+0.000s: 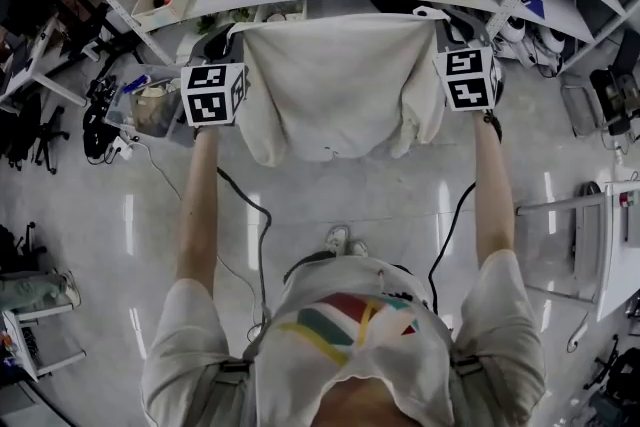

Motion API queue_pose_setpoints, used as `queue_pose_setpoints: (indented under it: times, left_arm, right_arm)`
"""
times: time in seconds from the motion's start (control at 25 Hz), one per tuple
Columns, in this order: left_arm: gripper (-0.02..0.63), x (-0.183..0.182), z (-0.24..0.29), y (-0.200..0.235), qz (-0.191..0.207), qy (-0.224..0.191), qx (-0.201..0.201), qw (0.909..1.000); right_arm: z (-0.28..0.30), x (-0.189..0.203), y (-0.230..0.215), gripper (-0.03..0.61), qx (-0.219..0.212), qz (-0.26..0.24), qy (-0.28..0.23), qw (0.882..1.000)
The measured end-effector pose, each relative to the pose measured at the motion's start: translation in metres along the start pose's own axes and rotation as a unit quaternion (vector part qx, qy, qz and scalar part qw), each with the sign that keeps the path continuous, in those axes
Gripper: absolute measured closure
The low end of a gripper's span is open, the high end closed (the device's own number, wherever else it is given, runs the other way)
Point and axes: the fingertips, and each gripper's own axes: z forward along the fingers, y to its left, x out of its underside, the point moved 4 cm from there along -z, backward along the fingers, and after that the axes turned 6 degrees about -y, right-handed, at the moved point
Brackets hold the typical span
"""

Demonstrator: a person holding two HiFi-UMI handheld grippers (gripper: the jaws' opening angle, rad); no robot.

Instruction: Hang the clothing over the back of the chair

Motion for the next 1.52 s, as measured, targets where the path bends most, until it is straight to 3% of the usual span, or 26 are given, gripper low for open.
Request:
queue_pose_setpoints:
  times: [0.52,1.52]
  left_arm:
    - [0.594,0.048,0.005,-0.016,-0.007,0.025,0.025,0.9994]
    - [0.594,0.167,0.013,-0.047,-0.013,0.156,0.063,0.9857]
  right_arm:
    - [0.000,0.031,0.019,0.565,-0.011,-0.008,0.037,0.999]
    - [0.015,0.138,0.086,0.565,-0.082,-0.002,0.156,0.984]
